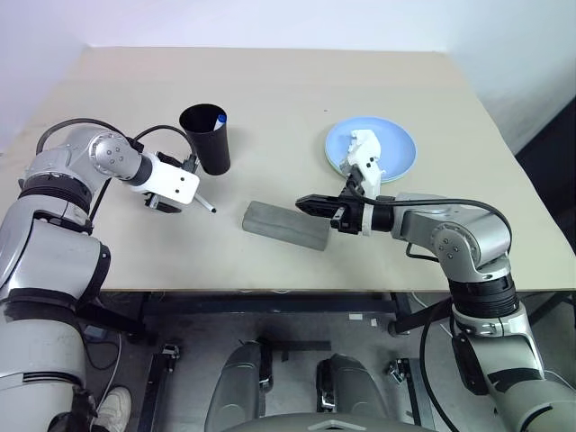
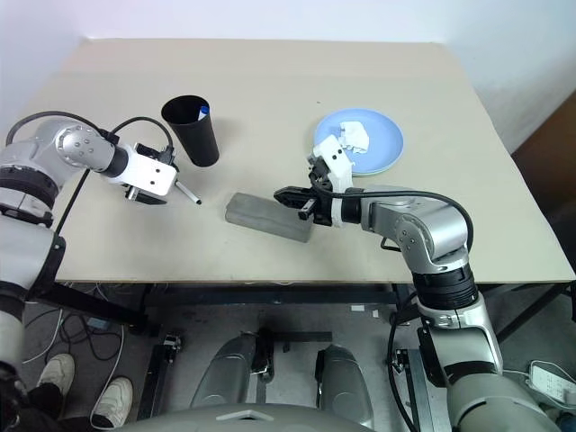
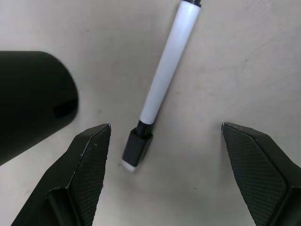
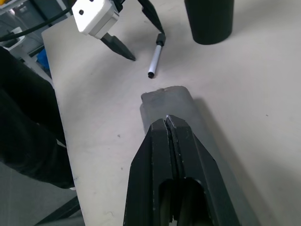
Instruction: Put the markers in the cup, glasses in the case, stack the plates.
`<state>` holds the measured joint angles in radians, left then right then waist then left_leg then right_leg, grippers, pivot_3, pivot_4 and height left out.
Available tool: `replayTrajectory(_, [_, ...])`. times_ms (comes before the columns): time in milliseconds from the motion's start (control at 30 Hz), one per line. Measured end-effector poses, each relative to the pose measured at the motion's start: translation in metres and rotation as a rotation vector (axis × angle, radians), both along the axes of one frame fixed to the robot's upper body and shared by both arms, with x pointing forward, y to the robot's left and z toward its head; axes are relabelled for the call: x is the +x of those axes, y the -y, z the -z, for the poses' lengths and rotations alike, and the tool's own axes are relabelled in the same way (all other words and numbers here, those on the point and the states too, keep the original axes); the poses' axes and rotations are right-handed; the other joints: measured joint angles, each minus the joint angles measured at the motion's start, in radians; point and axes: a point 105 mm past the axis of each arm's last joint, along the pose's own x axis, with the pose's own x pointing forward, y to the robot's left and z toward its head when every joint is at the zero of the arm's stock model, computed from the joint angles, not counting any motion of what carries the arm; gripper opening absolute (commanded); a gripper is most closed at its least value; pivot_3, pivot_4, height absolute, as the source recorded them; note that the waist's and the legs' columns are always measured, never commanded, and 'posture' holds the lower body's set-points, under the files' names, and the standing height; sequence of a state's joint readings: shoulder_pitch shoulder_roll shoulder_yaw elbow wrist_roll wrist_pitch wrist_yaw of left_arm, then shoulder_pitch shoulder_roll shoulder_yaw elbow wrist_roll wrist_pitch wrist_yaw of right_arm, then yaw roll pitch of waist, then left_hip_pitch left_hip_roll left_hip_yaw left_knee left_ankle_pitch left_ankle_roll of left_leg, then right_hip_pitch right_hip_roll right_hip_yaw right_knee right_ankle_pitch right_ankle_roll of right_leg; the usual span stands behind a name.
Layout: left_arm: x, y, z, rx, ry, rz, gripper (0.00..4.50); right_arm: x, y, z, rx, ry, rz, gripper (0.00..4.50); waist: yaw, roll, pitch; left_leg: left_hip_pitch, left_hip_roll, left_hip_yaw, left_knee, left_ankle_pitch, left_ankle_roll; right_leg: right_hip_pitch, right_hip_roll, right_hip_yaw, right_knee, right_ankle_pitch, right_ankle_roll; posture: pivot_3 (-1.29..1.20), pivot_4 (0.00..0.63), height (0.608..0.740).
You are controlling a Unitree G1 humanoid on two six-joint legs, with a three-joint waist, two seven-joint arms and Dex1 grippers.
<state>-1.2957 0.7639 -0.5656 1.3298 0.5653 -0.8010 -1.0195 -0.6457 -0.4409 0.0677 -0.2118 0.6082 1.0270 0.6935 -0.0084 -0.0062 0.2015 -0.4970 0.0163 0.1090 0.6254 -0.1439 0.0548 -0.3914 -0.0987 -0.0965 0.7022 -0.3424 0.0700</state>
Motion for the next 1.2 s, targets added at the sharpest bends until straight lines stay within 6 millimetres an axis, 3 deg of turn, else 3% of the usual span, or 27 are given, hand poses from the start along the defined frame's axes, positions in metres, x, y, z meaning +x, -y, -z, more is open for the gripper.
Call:
replayTrajectory(333, [-0.009, 0.007, -0.005, -0.093, -0.107, 0.005, 3.94, -0.002, 0.002, -0.001, -0.007, 0.006, -0.004, 0.0, -0.007, 0.0, 0.0, -0.003, 0.0, 0.004, -0.003, 0.0, 0.0, -0.005, -0.002, 0.001, -0.007, 0.006, -0.007, 0.0, 0.15, 0.707])
replayTrajectory(533, [-0.009, 0.016, -0.01, -0.136, -0.102, 0.031, 3.94, -0.002, 0.002, -0.002, -0.007, 0.005, -0.005, 0.0, -0.009, 0.0, 0.0, -0.018, 0.001, 0.004, 0.003, 0.008, 0.002, -0.014, 0.001, 0.0, -0.003, 0.009, 0.0, 0.0, 0.15, 0.707])
replayTrajectory(733, [-0.004, 0.014, -0.01, -0.099, -0.057, 0.024, 3.94, -0.002, 0.001, -0.002, -0.007, 0.006, -0.008, 0.0, -0.009, 0.0, 0.0, -0.016, 0.001, 0.005, 0.005, 0.006, 0.01, -0.016, 0.001, -0.001, -0.003, 0.015, 0.009, 0.0, 0.15, 0.707])
replayTrajectory(1000, [0.007, 0.012, -0.008, -0.028, 0.046, 0.014, 3.94, -0.002, 0.003, -0.002, -0.011, 0.006, -0.005, 0.0, -0.003, 0.0, 0.0, -0.017, 0.0, 0.012, -0.004, 0.006, 0.009, -0.021, -0.003, 0.004, -0.005, 0.019, 0.0, 0.0, 0.15, 0.707])
replayTrajectory(1200, [0.016, 0.024, -0.018, -0.06, 0.131, 0.035, 3.94, -0.002, 0.005, -0.001, -0.022, 0.004, 0.001, 0.0, -0.008, -0.001, 0.0, -0.021, 0.0, 0.029, -0.011, 0.012, 0.001, -0.033, -0.011, 0.009, -0.004, 0.019, 0.0, 0.0, 0.15, 0.707])
